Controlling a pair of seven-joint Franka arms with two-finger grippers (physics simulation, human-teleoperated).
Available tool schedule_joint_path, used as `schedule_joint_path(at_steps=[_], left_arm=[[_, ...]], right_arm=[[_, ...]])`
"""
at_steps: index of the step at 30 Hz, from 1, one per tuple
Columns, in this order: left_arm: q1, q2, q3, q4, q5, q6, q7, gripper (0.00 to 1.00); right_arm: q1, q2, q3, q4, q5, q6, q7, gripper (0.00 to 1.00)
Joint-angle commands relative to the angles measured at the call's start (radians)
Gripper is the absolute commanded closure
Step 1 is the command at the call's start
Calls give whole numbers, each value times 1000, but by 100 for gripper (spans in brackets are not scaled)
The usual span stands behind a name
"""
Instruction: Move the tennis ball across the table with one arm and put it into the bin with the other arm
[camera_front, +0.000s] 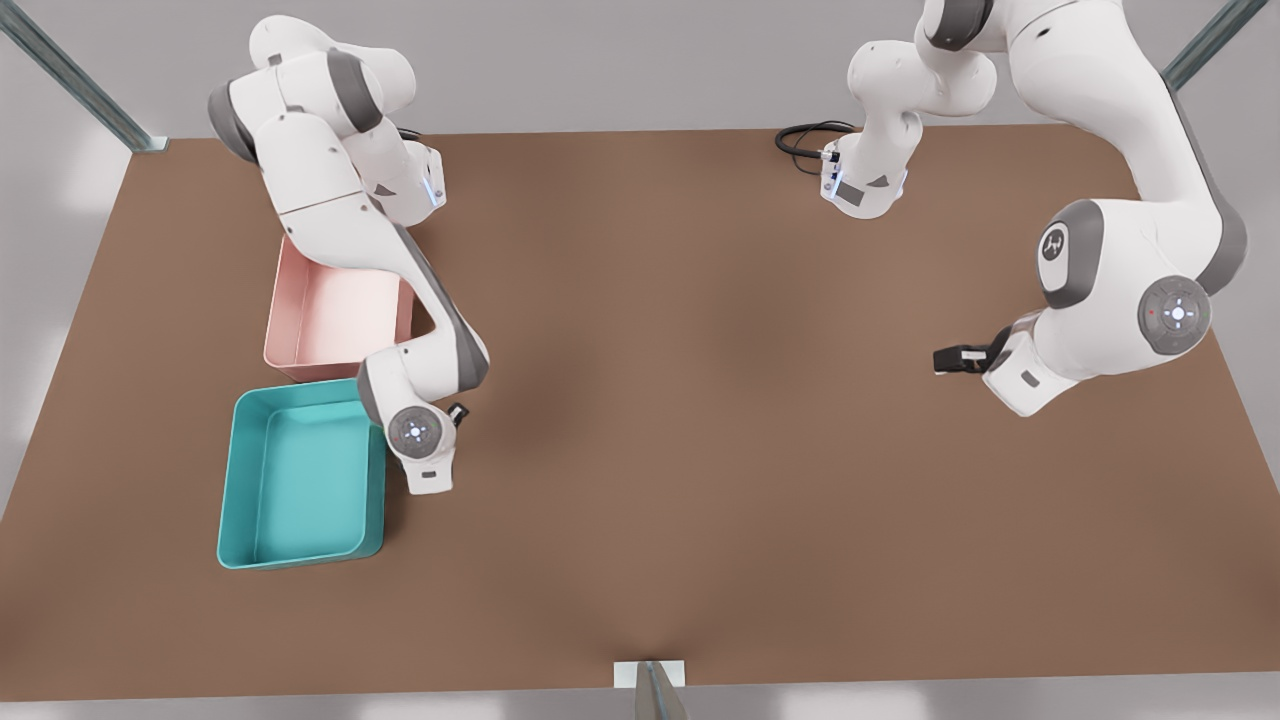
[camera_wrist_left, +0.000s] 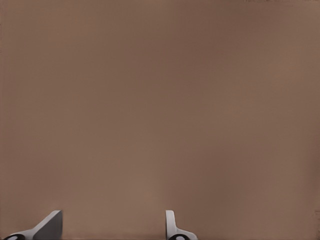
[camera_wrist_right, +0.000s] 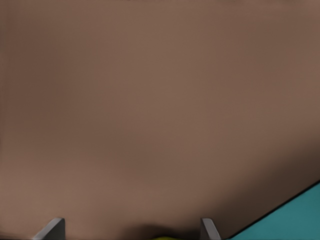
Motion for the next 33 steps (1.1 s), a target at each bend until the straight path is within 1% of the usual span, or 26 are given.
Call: schedule_joint_path(at_steps=[1,3,6,8,9,11,16,22,24,33], left_arm=[[0,2,0,0,0,-5,-215,0],[1,0,-6,-1,0,-8,-216,0],[1,2,-6,-1,0,-8,-218,0],[0,2,-6,-1,0,-27,-218,0],[0,2,-7,-1,0,-28,-218,0],[0,2,-7,-3,-1,-30,-218,0],[0,2,-7,-3,-1,-30,-219,0],[0,2,-7,-3,-1,-43,-218,0],[0,2,-7,-4,-1,-43,-218,0],[-8,13,-7,-4,-1,-43,-219,0]], right_arm=[[0,7,1,-2,-2,63,-953,0],[-1,-7,1,-28,2,61,-1069,0],[-14,-80,-2,-111,-35,63,-1085,0],[-38,-97,-2,-158,-74,115,-1085,0],[-37,-99,-26,-163,-91,120,-1095,0],[-37,-90,-46,-164,-91,135,-1124,0],[-37,-88,-51,-170,-90,137,-1149,0],[-38,-105,-51,-223,-77,138,-1148,1],[-43,-123,-68,-261,-62,178,-1146,1],[-40,-117,-83,-285,-61,242,-1138,1]])
